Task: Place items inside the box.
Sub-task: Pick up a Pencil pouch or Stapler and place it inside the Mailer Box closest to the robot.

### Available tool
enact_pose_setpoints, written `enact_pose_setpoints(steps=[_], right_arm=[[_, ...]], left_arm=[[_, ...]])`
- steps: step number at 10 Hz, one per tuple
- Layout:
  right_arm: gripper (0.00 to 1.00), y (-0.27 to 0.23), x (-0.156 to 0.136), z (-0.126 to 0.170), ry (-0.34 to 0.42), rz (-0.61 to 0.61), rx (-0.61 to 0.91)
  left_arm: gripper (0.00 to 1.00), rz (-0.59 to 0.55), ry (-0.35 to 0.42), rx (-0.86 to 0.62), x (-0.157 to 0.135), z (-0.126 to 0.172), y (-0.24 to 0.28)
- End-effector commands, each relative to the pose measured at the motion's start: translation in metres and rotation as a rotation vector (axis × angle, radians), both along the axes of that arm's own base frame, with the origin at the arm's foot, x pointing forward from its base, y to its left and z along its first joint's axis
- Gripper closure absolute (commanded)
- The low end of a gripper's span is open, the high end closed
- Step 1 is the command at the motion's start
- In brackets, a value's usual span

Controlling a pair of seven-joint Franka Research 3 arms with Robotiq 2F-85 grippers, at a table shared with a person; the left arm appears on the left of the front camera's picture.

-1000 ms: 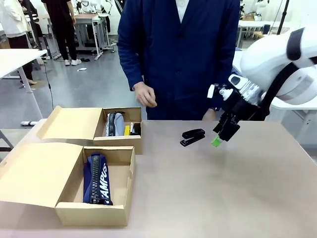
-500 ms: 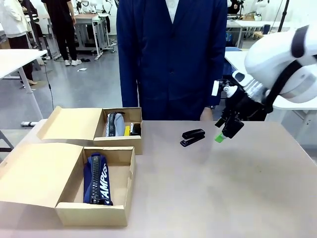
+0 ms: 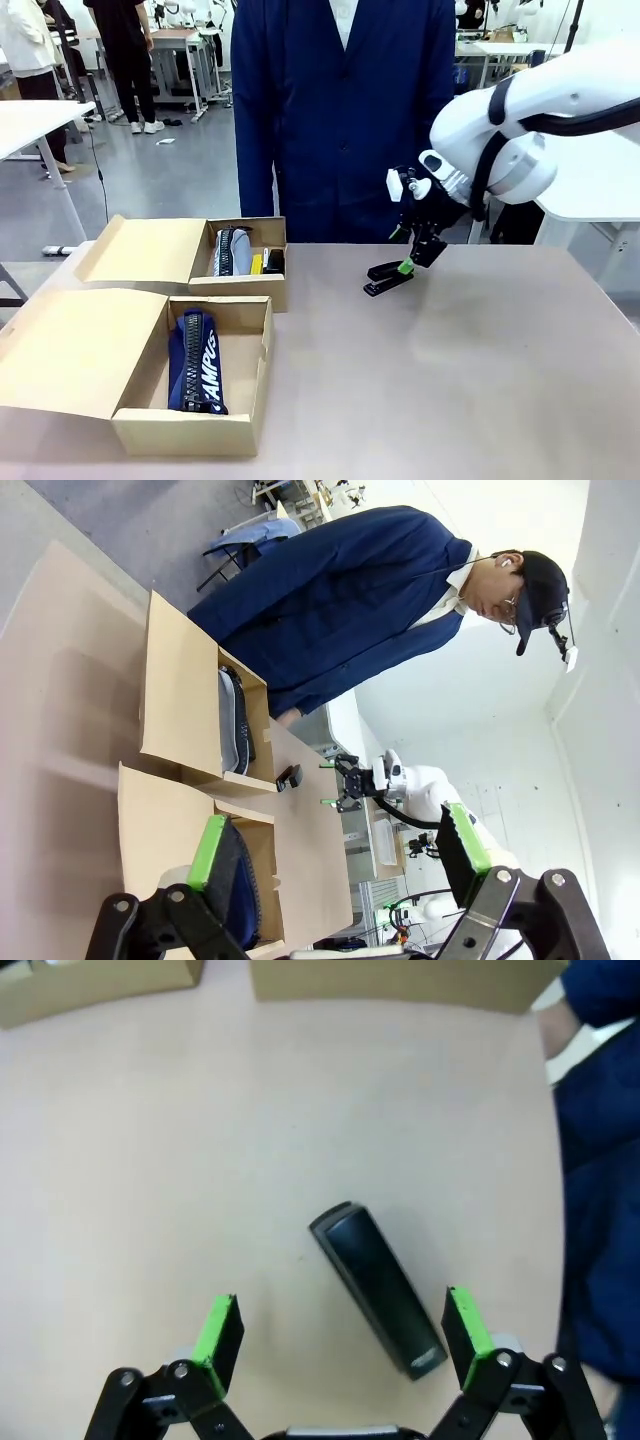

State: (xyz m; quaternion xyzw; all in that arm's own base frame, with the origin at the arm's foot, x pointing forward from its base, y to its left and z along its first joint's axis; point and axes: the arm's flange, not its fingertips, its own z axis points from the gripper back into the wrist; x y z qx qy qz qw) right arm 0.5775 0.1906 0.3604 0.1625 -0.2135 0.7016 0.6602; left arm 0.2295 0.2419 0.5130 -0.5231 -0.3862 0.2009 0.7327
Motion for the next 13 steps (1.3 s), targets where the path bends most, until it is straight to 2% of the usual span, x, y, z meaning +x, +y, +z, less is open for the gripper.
enact_pose_setpoints(steps=[1, 3, 6, 12, 13], right_arm=[[0.00, 0.007, 0.020, -0.010, -0.025, 0.081, -0.006], [0.00, 0.019, 0.027, -0.044, 0.040, 0.146, -0.052], [0.00, 0.019, 0.035, -0.067, 0.054, 0.155, -0.060], [0.00, 0.014, 0.032, -0.068, 0.071, 0.142, -0.063], [0.08, 0.012, 0.031, -0.068, 0.090, 0.164, -0.073]], left_arm=[[0.00, -0.001, -0.031, -0.003, 0.000, 0.001, -0.001], [0.00, -0.001, -0.031, -0.003, 0.000, 0.001, -0.001], [0.00, -0.001, -0.031, -0.003, 0.000, 0.001, -0.001], [0.00, -0.001, -0.031, -0.003, 0.000, 0.001, -0.001], [0.00, -0.001, -0.031, -0.003, 0.000, 0.001, -0.001]])
